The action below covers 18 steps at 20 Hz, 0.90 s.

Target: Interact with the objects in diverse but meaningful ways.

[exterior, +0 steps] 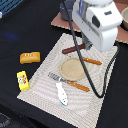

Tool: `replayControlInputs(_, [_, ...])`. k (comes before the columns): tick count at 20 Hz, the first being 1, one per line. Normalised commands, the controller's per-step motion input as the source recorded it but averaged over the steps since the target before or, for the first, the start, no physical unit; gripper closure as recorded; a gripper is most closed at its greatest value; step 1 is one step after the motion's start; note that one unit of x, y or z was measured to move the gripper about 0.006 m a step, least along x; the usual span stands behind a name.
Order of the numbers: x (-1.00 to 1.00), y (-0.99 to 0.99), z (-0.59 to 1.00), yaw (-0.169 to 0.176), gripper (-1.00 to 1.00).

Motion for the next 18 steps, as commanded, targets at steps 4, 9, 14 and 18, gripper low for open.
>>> replayControlInputs(4, [0.1,-0.14,-0.47,-0.012,1.0])
replayControlInputs(9, [0.22,-0.16,-0.35,-0.024,1.0])
replayControlInputs(14, [0.13,-0.01,-0.35,-0.015,1.0])
replayControlInputs(18, [0.04,0.03,-0.35,0.0,1.0])
